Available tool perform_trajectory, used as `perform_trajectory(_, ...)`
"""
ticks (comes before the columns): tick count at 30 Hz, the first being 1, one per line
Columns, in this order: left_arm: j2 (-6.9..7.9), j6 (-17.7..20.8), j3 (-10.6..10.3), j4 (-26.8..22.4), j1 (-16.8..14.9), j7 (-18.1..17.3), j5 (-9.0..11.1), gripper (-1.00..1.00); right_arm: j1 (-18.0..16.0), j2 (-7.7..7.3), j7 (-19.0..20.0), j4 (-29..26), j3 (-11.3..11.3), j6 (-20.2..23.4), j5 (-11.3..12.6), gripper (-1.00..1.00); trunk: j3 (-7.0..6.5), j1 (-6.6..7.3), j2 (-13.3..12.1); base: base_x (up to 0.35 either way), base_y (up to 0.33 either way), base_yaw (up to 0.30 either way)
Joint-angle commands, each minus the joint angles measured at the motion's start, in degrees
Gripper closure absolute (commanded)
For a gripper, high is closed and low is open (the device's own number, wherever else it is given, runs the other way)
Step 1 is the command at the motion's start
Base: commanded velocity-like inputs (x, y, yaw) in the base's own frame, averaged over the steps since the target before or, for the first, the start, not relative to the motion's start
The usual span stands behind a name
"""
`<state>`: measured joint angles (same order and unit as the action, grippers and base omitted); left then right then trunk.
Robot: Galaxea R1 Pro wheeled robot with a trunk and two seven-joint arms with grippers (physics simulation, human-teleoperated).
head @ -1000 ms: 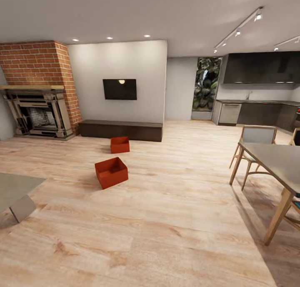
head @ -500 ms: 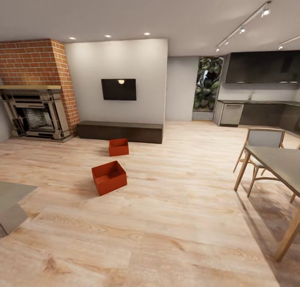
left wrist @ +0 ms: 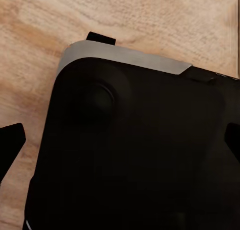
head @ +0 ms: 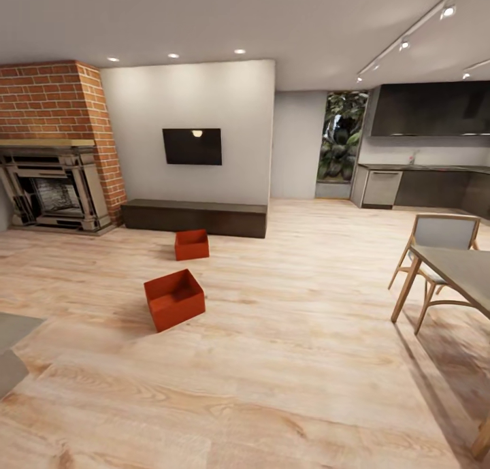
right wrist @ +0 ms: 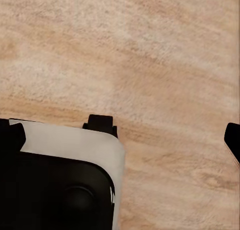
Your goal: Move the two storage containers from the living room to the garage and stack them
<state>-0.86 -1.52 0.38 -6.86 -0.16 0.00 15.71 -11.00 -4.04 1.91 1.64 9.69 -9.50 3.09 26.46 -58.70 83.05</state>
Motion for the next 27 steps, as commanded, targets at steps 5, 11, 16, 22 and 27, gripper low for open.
perform_trajectory(5, -0.02, -0.1, 0.0, 0.0, 0.0, 0.0, 0.3, -1.0, -0.1, -0.01, 0.2, 0.2, 0.3, -0.3, 0.3, -1.0, 0.05, -0.03, 0.0, 0.322, 0.0, 0.0)
perform_trajectory(11, -0.02, -0.1, 0.0, 0.0, 0.0, 0.0, 0.3, -1.0, -0.1, -0.01, 0.2, 0.2, 0.3, -0.3, 0.3, -1.0, 0.05, -0.03, 0.0, 0.322, 0.0, 0.0)
perform_trajectory(16, -0.02, -0.1, 0.0, 0.0, 0.0, 0.0, 0.3, -1.0, -0.1, -0.01, 0.2, 0.2, 0.3, -0.3, 0.3, -1.0, 0.05, -0.03, 0.0, 0.322, 0.0, 0.0)
perform_trajectory(22, -0.02, -0.1, 0.0, 0.0, 0.0, 0.0, 0.3, -1.0, -0.1, 0.04, 0.1, 0.2, 0.0, 0.0, 0.9, -1.0, 0.05, -0.03, 0.0, 0.322, 0.0, 0.0)
perform_trajectory(27, -0.02, -0.1, -0.1, 0.0, 0.0, 0.0, 0.3, -1.0, -0.1, -0.05, 0.2, 0.2, 0.0, 0.0, 1.1, -1.0, 0.05, -0.03, 0.0, 0.322, 0.0, 0.0)
